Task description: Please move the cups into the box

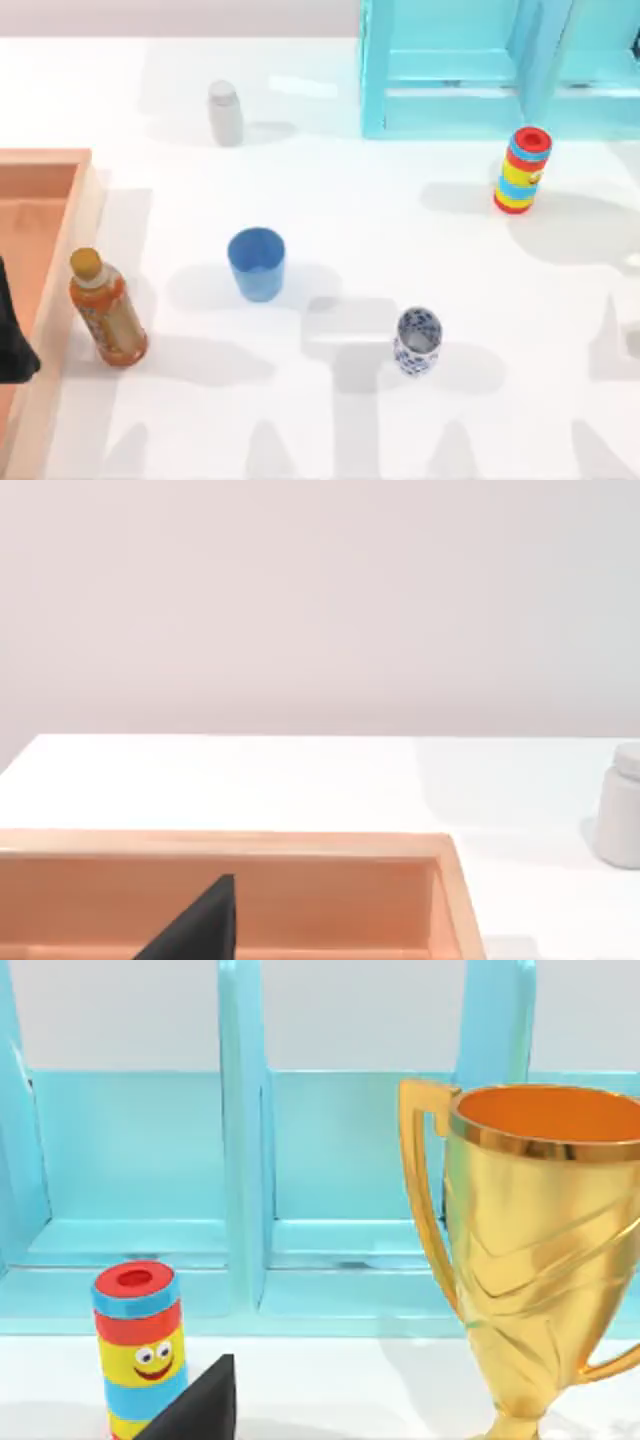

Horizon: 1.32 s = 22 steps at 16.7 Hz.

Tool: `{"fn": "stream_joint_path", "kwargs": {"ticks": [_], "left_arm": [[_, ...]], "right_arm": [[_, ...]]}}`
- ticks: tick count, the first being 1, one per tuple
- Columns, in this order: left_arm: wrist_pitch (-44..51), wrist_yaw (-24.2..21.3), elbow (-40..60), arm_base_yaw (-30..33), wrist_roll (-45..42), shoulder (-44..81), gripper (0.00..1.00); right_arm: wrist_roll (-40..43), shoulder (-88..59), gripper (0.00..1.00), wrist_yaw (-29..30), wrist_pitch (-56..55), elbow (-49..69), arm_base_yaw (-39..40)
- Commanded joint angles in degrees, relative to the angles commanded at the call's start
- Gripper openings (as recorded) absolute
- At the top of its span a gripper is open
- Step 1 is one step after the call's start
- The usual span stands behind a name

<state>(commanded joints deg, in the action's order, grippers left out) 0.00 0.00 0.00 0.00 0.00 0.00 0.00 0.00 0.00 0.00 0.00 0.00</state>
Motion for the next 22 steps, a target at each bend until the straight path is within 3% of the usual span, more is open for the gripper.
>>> {"fn": "stream_joint_path", "kwargs": {"ticks": [4, 7, 22], "left_arm": [[1.24, -0.34, 1.52, 1.01, 0.84, 1.52, 1.0], [6.39, -0.95, 8.21, 4.03, 3.47, 8.32, 1.0], [45.8, -0.79, 65.14, 18.69, 18.52, 71.34, 1.0]], "right_arm": [[0.0, 0.0, 1.0, 0.0, 0.0, 0.0, 0.0], [0.0, 0.0, 1.0, 0.0, 0.0, 0.0, 0.0], [0.0, 0.0, 1.0, 0.0, 0.0, 0.0, 0.0]]}}
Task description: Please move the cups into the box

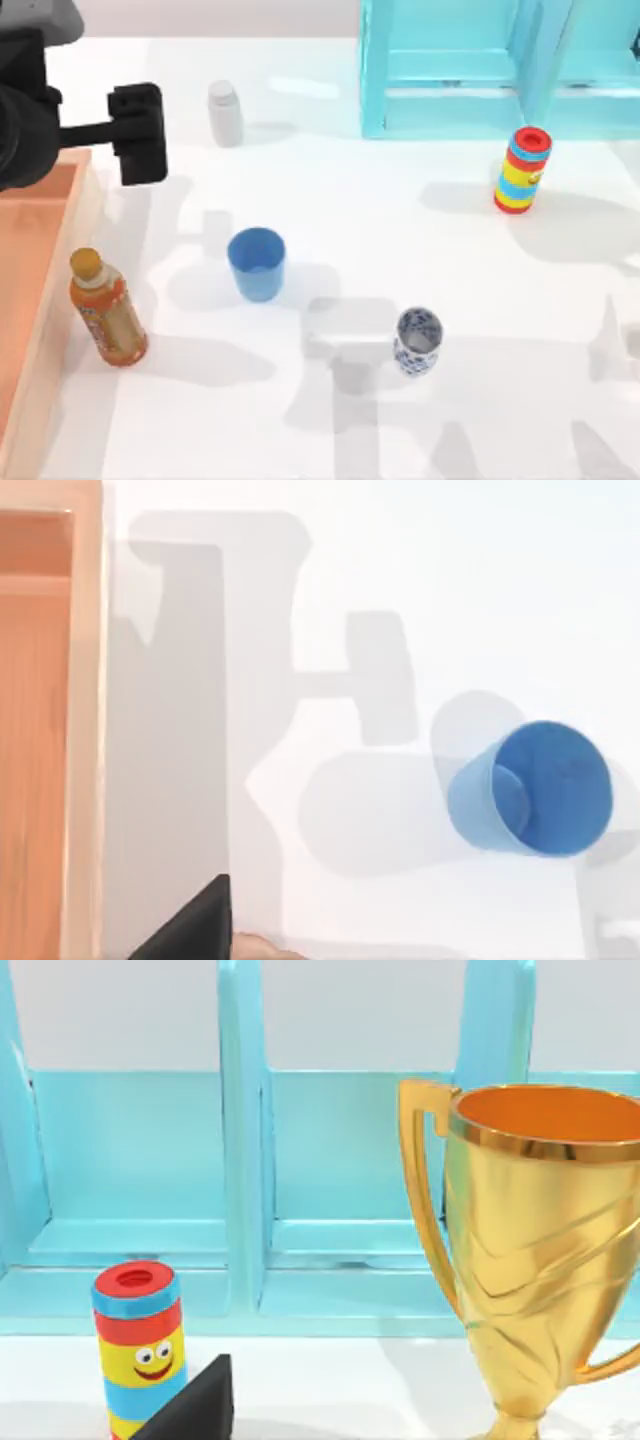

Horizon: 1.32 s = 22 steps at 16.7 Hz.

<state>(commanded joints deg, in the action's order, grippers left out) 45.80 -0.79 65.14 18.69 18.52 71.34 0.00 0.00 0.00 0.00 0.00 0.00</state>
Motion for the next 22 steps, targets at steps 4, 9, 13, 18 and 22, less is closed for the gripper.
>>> {"fn": "stream_joint_path", "kwargs": {"ticks": [4, 9, 13, 18, 22], "left_arm": [[9.7, 0.34, 13.3, 3.73, 3.98, 14.25, 1.0], [22.83, 0.63, 34.02, 8.77, 8.98, 36.66, 1.0], [32.27, 0.7, 47.56, 12.78, 12.82, 50.33, 1.0], [35.88, 0.62, 53.83, 15.33, 13.81, 55.96, 1.0], [35.88, 0.62, 53.83, 15.33, 13.81, 55.96, 1.0]], "right_arm": [[0.0, 0.0, 1.0, 0.0, 0.0, 0.0, 0.0], [0.0, 0.0, 1.0, 0.0, 0.0, 0.0, 0.0], [0.0, 0.0, 1.0, 0.0, 0.0, 0.0, 0.0], [0.0, 0.0, 1.0, 0.0, 0.0, 0.0, 0.0], [0.0, 0.0, 1.0, 0.0, 0.0, 0.0, 0.0]]}}
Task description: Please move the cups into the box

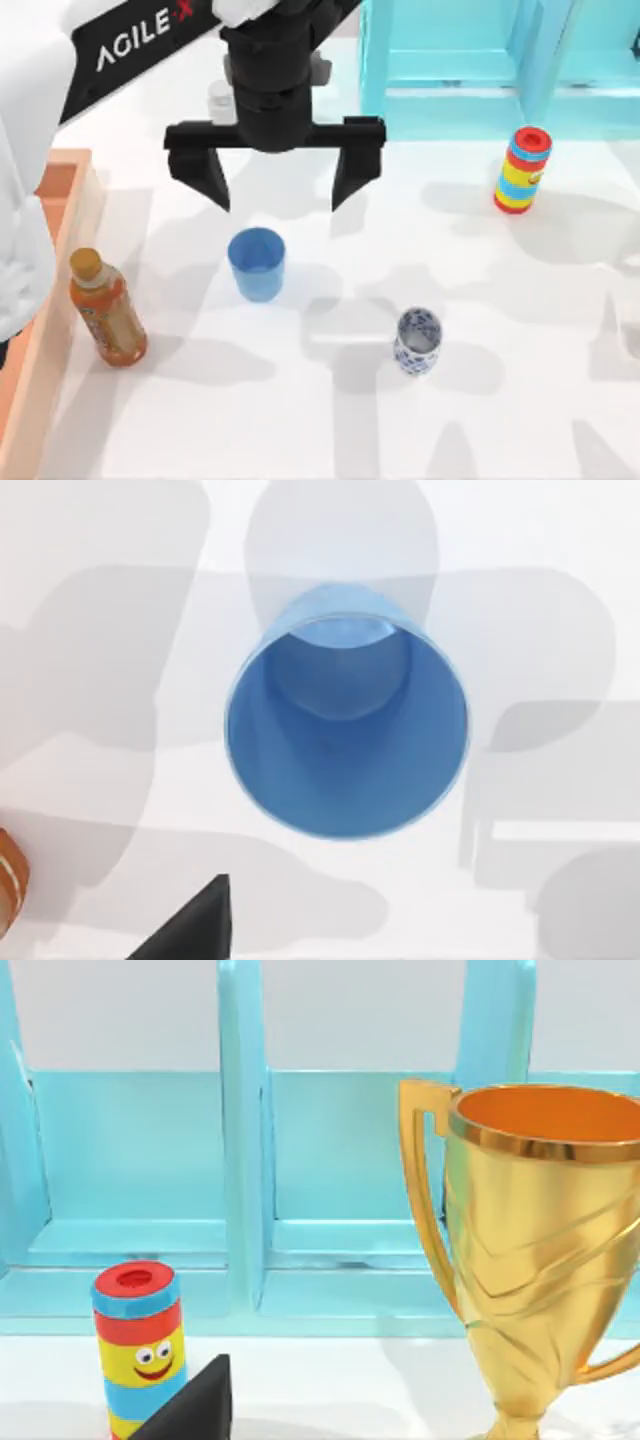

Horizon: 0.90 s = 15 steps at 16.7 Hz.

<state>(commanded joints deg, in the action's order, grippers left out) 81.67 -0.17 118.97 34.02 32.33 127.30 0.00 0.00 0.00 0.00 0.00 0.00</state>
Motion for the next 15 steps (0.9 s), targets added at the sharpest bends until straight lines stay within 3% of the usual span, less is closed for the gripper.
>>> {"fn": "stream_joint_path", "kwargs": {"ticks": [4, 11, 15], "left_arm": [[-2.36, 0.0, -2.36, -0.17, -0.16, 0.24, 1.0], [-19.32, -0.02, -16.95, -0.16, -0.18, 2.07, 1.0], [-21.3, -0.02, -18.91, -0.15, -0.18, 2.38, 1.0]], "right_arm": [[0.0, 0.0, 1.0, 0.0, 0.0, 0.0, 0.0], [0.0, 0.0, 1.0, 0.0, 0.0, 0.0, 0.0], [0.0, 0.0, 1.0, 0.0, 0.0, 0.0, 0.0]]}}
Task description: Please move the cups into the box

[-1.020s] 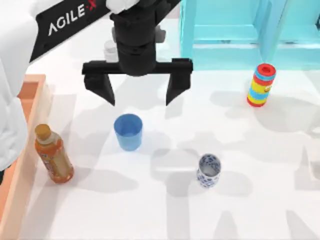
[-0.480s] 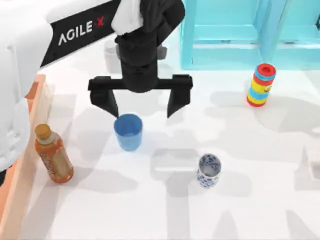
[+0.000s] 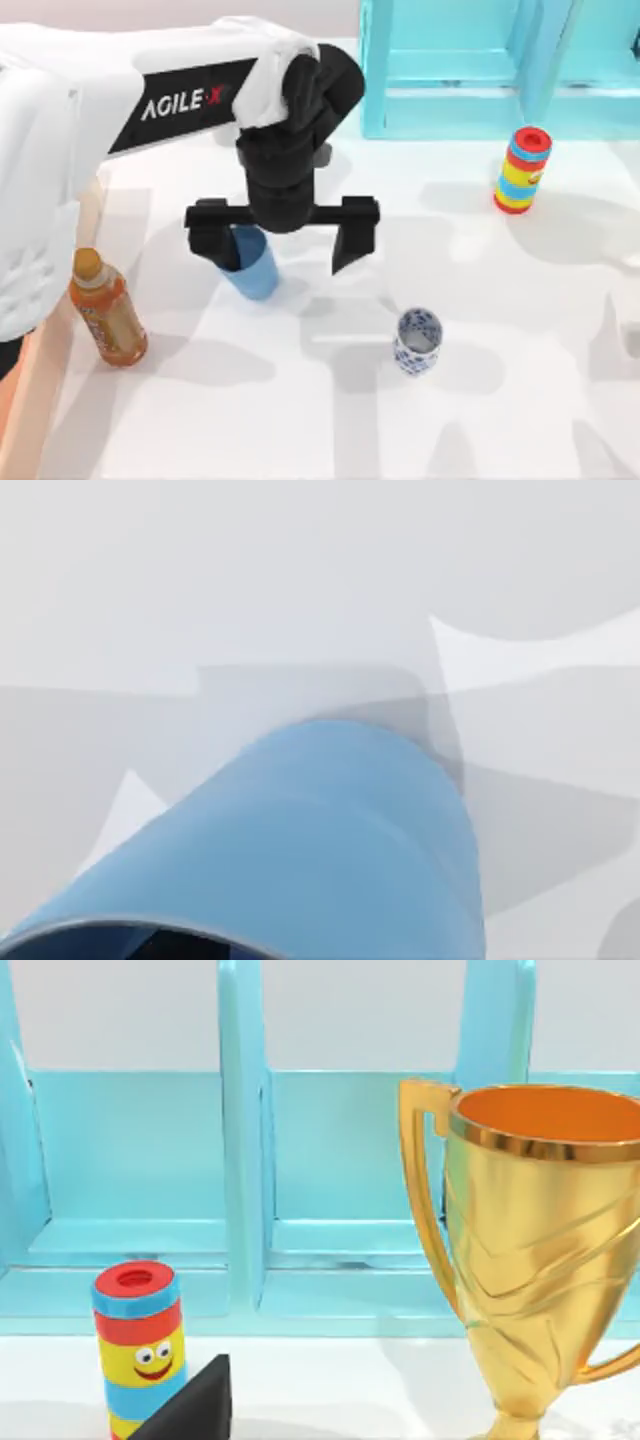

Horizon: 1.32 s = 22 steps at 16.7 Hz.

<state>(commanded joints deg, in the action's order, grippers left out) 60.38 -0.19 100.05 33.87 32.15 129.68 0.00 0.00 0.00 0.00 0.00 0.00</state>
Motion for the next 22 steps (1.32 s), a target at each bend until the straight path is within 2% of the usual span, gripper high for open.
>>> {"fn": "stream_joint_path", "kwargs": {"ticks": [2, 15, 22], "left_arm": [[0.0, 0.0, 0.0, 0.0, 0.0, 0.0, 1.0], [0.0, 0.0, 0.0, 0.0, 0.0, 0.0, 0.02], [0.0, 0.0, 0.0, 0.0, 0.0, 0.0, 0.0]], "right_arm": [[0.0, 0.0, 1.0, 0.0, 0.0, 0.0, 0.0], [0.0, 0.0, 1.0, 0.0, 0.0, 0.0, 0.0], [0.0, 0.0, 1.0, 0.0, 0.0, 0.0, 0.0]]}}
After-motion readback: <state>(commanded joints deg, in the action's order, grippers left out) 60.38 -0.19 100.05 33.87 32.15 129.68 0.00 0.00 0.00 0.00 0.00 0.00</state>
